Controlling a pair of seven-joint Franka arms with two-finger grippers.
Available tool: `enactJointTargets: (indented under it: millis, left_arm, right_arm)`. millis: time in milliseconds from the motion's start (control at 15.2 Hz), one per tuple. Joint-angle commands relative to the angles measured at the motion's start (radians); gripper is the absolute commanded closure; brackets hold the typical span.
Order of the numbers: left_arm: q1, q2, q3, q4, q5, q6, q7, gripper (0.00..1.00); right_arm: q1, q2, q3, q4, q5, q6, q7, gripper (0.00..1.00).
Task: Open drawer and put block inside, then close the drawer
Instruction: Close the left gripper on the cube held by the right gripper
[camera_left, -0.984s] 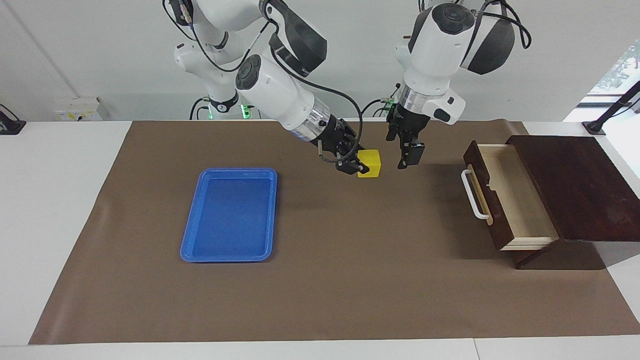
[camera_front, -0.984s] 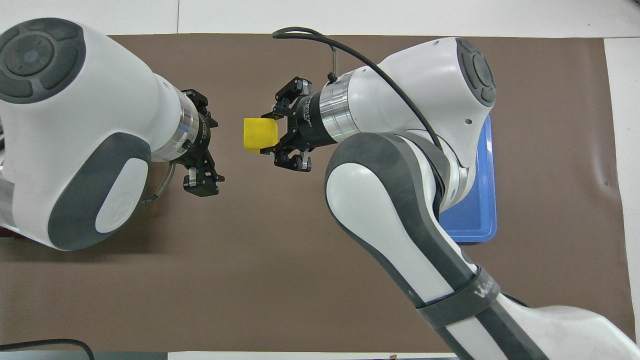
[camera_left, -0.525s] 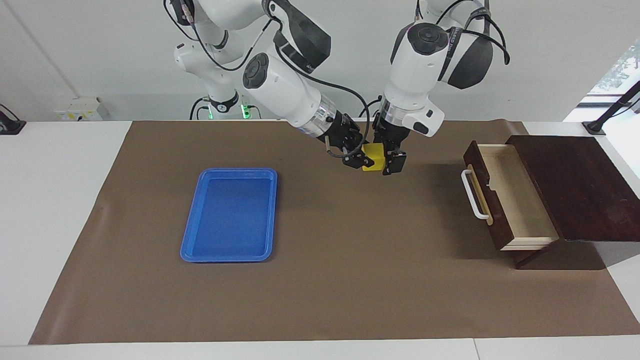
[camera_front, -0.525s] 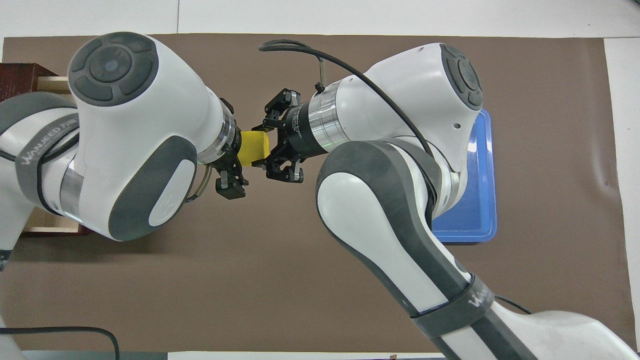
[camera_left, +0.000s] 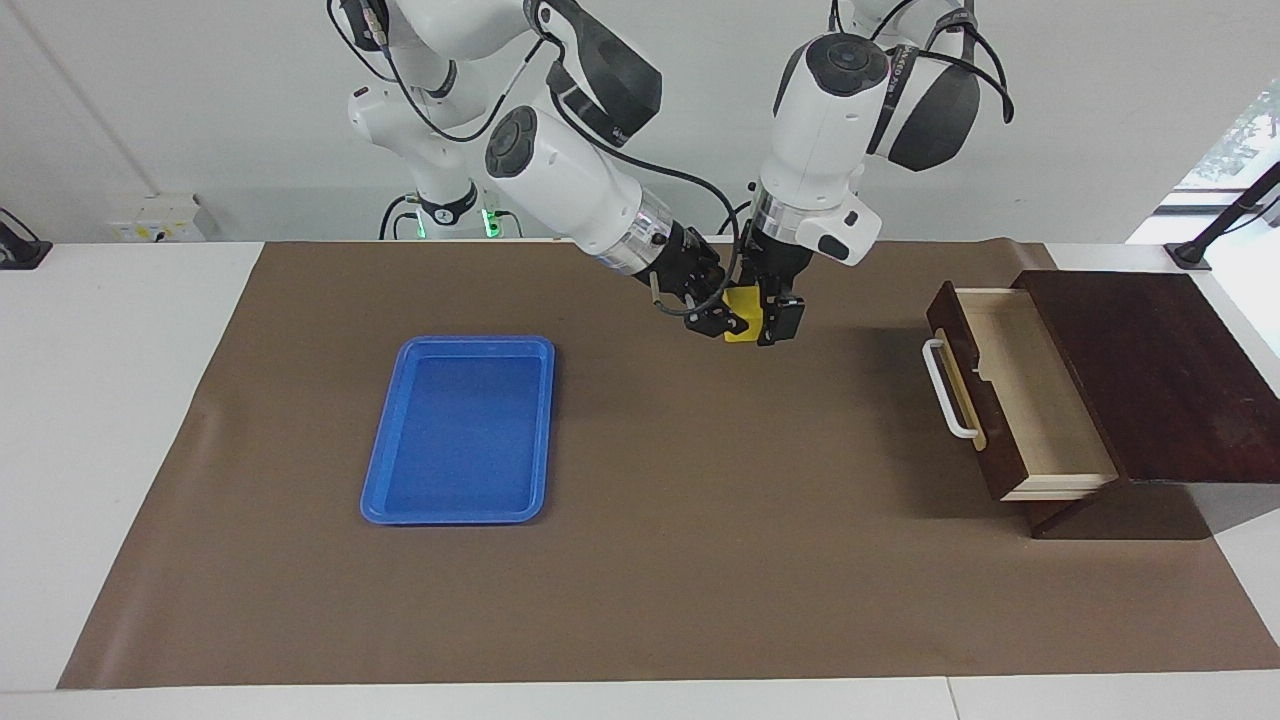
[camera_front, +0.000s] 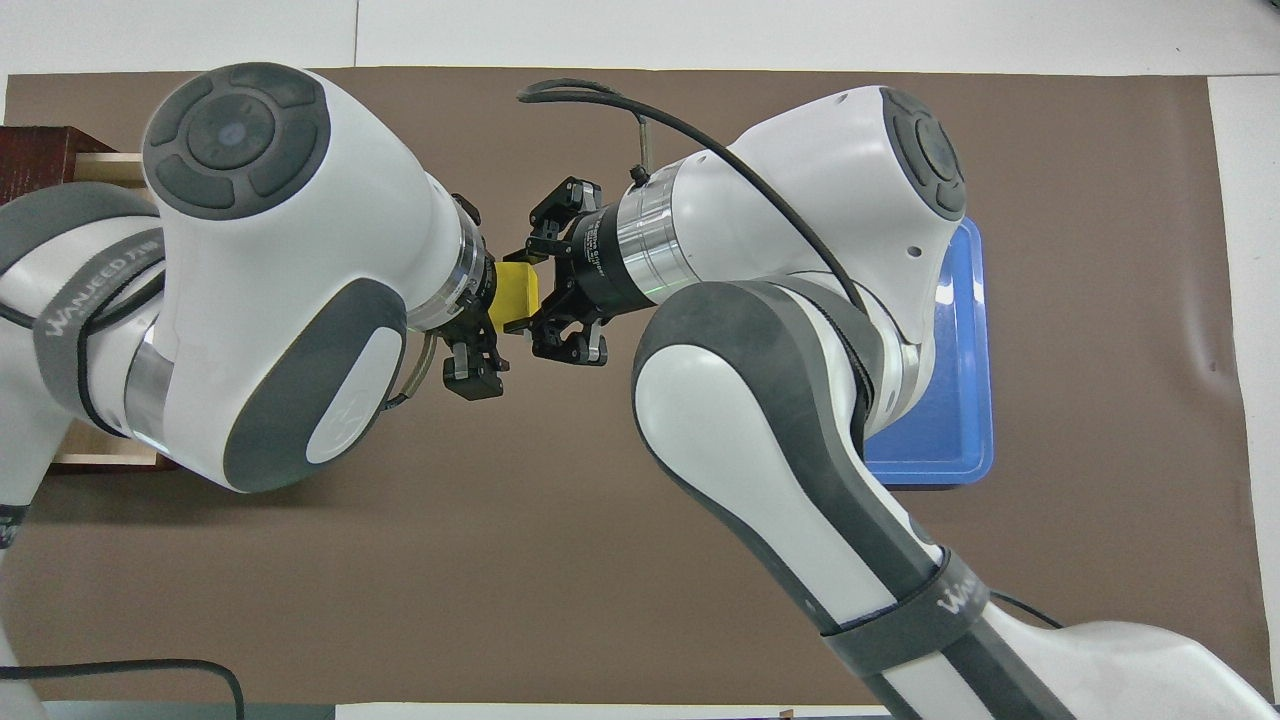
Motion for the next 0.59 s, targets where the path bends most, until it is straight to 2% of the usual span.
enactJointTargets:
  millis: [0,131,262,328,459,525]
  left_arm:
    - [-0.028,0.044,0.016,0.078,0.0,-0.054,-0.026,0.0]
    - [-0.031,0.046,0.016,0.076,0.0,-0.052,-0.026,0.0]
    - [-0.031,0.046,0.016,0.078,0.0,-0.052,-0.026,0.14]
    - [-0.032,0.046,0.017,0.078,0.0,-0.054,-0.026,0.29]
    - [-0.032,0.046,0.016,0.078,0.01,-0.06,-0.026,0.78]
    - [-0.031,0.046,0.016,0.079,0.017,-0.063,-0.025,0.96]
  right_arm:
    - [-0.014,-0.028,0.007,-0.029,0.02,-0.007,-0.018,1.0]
    - [-0.014,-0.028,0.009,-0.029,0.022,-0.007,-0.018,1.0]
    - [-0.017,-0.028,0.007,-0.028,0.037,-0.007,-0.019,1.0]
    - [-0.018,-0.028,0.007,-0.028,0.038,-0.007,-0.019,1.0]
    - [-0.018,-0.028,0.007,-0.028,0.038,-0.007,-0.019,1.0]
    - [-0.018,-0.028,0.007,-0.028,0.038,-0.007,-0.019,1.0]
